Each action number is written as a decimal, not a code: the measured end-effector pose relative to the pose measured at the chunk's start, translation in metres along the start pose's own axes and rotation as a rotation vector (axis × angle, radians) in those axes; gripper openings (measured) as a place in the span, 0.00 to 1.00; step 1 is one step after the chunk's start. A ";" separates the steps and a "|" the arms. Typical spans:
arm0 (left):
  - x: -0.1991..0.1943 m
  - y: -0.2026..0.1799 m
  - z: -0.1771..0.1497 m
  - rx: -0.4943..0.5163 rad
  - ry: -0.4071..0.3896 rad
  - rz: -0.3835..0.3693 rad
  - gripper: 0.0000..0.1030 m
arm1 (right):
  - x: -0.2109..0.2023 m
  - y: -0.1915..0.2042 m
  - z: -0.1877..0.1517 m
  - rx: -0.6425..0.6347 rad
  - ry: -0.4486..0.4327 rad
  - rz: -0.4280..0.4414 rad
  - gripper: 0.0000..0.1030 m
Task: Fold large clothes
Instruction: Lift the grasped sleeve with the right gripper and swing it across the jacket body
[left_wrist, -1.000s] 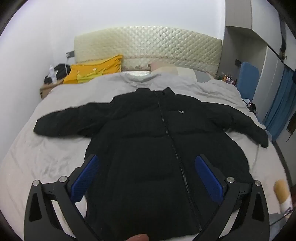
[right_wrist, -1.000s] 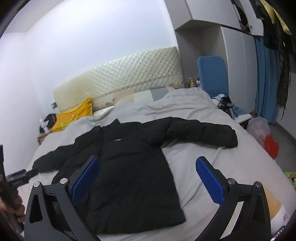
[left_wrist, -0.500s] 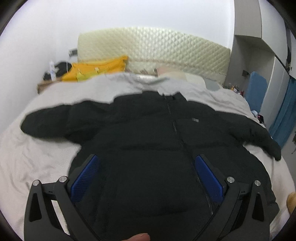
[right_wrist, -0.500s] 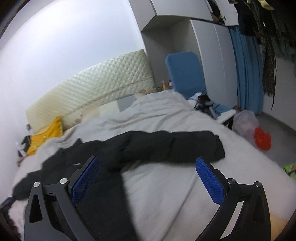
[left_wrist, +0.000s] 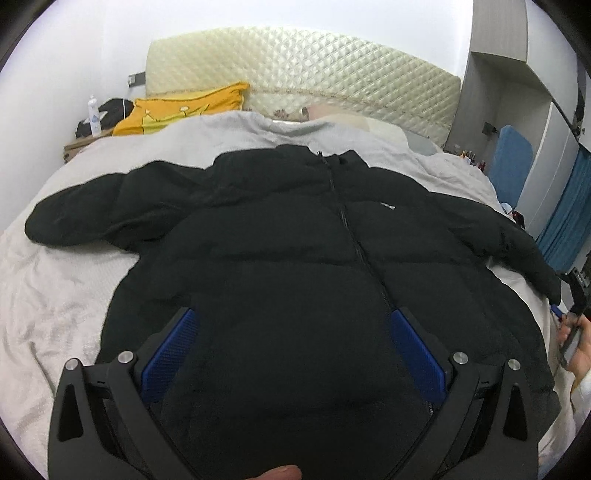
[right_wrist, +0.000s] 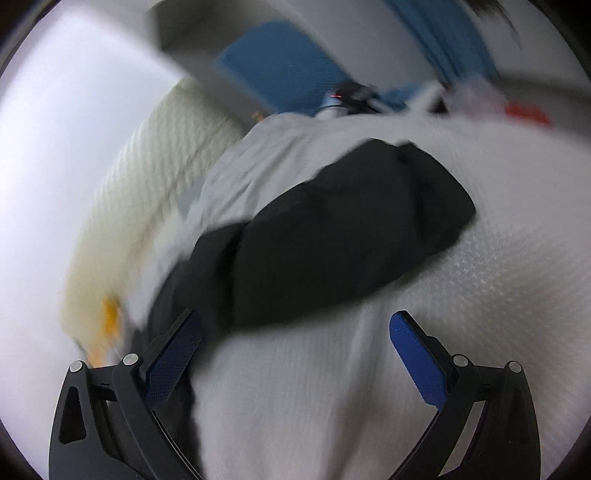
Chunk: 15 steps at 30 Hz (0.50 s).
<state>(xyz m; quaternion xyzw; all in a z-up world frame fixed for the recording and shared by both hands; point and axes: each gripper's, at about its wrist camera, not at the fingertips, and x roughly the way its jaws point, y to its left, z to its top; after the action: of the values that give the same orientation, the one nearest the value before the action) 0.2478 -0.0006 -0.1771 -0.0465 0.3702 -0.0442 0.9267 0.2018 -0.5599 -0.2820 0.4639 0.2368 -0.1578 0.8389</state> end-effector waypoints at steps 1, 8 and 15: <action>0.001 -0.001 0.000 -0.003 0.003 -0.003 1.00 | 0.006 -0.011 0.004 0.061 -0.011 0.014 0.98; 0.009 -0.009 -0.005 0.029 -0.004 0.034 1.00 | 0.024 -0.033 0.037 0.169 -0.128 -0.004 0.78; 0.025 -0.019 0.000 0.030 -0.023 0.048 1.00 | 0.041 -0.035 0.074 0.109 -0.155 -0.049 0.24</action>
<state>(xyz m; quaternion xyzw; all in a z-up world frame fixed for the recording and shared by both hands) 0.2650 -0.0220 -0.1923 -0.0243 0.3597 -0.0267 0.9324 0.2374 -0.6437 -0.2950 0.4895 0.1732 -0.2263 0.8241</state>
